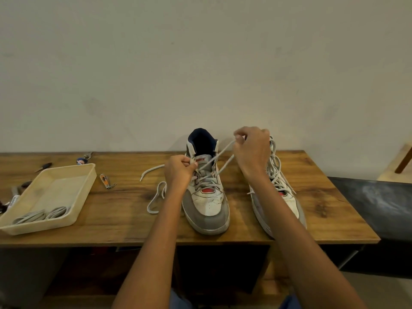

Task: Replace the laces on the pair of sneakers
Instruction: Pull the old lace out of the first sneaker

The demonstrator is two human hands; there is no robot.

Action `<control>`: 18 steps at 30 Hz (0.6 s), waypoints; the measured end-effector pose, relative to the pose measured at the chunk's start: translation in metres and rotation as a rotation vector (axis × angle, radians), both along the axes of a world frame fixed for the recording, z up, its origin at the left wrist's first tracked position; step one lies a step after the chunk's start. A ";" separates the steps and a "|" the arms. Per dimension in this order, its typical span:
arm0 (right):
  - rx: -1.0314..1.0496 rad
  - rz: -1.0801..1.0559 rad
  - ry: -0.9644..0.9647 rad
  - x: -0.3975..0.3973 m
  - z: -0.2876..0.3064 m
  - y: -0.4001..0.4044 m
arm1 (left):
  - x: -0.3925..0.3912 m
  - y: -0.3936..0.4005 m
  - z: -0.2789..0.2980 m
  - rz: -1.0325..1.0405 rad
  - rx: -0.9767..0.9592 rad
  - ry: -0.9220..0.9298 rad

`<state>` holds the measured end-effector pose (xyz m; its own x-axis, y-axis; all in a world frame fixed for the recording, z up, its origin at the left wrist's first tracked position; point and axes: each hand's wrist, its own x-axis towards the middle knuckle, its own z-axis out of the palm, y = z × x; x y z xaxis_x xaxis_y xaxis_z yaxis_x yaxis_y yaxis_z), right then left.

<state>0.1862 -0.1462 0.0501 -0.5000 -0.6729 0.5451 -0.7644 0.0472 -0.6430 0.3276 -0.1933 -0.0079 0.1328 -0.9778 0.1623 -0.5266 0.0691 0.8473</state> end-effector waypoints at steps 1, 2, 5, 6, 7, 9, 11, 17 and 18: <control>0.044 0.031 0.109 0.003 0.000 -0.001 | -0.001 0.000 0.000 0.002 0.005 -0.011; 0.104 0.105 0.222 0.009 -0.003 -0.003 | -0.001 -0.001 0.000 0.005 0.007 -0.018; 0.334 0.309 0.528 0.041 -0.027 -0.008 | -0.002 -0.002 0.001 0.013 0.004 -0.032; 0.388 0.333 0.608 0.049 -0.036 -0.009 | -0.002 -0.002 0.001 0.014 0.001 -0.028; 0.414 0.340 0.670 0.053 -0.044 -0.012 | -0.001 -0.002 0.000 0.014 0.000 -0.019; 0.378 0.334 0.683 0.050 -0.052 -0.018 | 0.001 0.000 0.000 0.019 0.000 -0.002; 0.276 0.303 0.522 0.040 -0.047 -0.019 | 0.004 0.000 -0.001 0.024 -0.003 0.002; -0.170 -0.031 0.017 0.002 0.012 0.000 | 0.005 -0.001 -0.002 -0.008 -0.009 0.031; -0.153 -0.022 0.083 0.006 0.013 0.001 | 0.005 -0.001 -0.002 -0.013 -0.010 0.026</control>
